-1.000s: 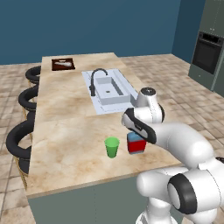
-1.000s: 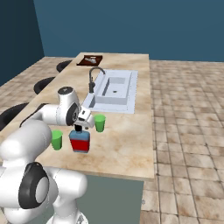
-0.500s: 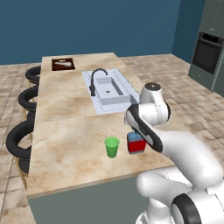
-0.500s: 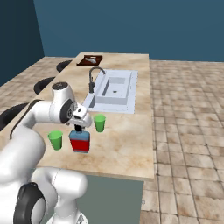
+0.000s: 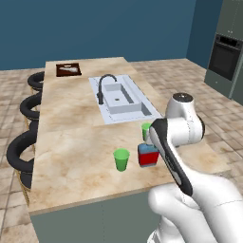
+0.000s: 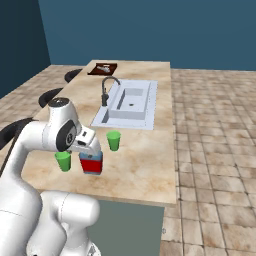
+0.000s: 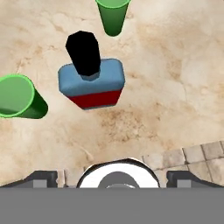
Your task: Place the drinks on the dining counter in a tight cluster.
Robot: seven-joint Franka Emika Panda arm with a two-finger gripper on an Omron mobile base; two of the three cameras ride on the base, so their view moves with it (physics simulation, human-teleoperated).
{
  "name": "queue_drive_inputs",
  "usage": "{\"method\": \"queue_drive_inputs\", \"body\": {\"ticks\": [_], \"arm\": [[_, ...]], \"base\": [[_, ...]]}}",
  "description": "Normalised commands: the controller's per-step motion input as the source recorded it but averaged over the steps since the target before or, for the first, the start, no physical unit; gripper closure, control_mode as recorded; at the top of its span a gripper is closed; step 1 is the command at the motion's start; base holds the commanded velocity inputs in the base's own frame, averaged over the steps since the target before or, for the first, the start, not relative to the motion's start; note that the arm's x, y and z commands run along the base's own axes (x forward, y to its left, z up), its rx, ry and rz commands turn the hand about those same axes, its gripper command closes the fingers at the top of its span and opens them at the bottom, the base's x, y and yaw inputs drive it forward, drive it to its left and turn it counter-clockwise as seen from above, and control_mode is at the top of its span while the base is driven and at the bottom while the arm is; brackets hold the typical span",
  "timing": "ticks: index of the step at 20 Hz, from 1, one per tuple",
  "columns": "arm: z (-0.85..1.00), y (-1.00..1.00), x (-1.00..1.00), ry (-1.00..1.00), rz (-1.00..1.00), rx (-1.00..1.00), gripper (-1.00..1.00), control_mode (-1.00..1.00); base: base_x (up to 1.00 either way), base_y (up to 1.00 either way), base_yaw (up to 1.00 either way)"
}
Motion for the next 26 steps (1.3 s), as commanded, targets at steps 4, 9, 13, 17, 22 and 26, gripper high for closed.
{"method": "queue_drive_inputs", "body": {"ticks": [4, 9, 13, 17, 22, 26], "arm": [[0.13, -0.10, -0.78, 0.00, 0.09, 0.04, -1.00, -1.00], [0.39, -0.18, -0.65, 0.00, 0.14, 0.07, -1.00, -1.00], [0.66, -0.14, -0.39, 0.00, 0.12, 0.02, -1.00, -1.00], [0.62, -0.04, -0.11, 0.00, 0.04, 0.00, -1.00, -1.00], [0.06, 0.00, -0.01, 0.01, 0.00, 0.00, -1.00, -1.00], [0.00, 0.00, -0.03, 0.00, 0.00, 0.00, -1.00, -1.00]], "base": [[0.00, 0.00, 0.00], [0.00, 0.00, 0.00], [0.00, 0.00, 0.00], [0.00, 0.00, 0.00], [0.00, 0.00, 0.00], [0.00, 0.00, 0.00]]}}
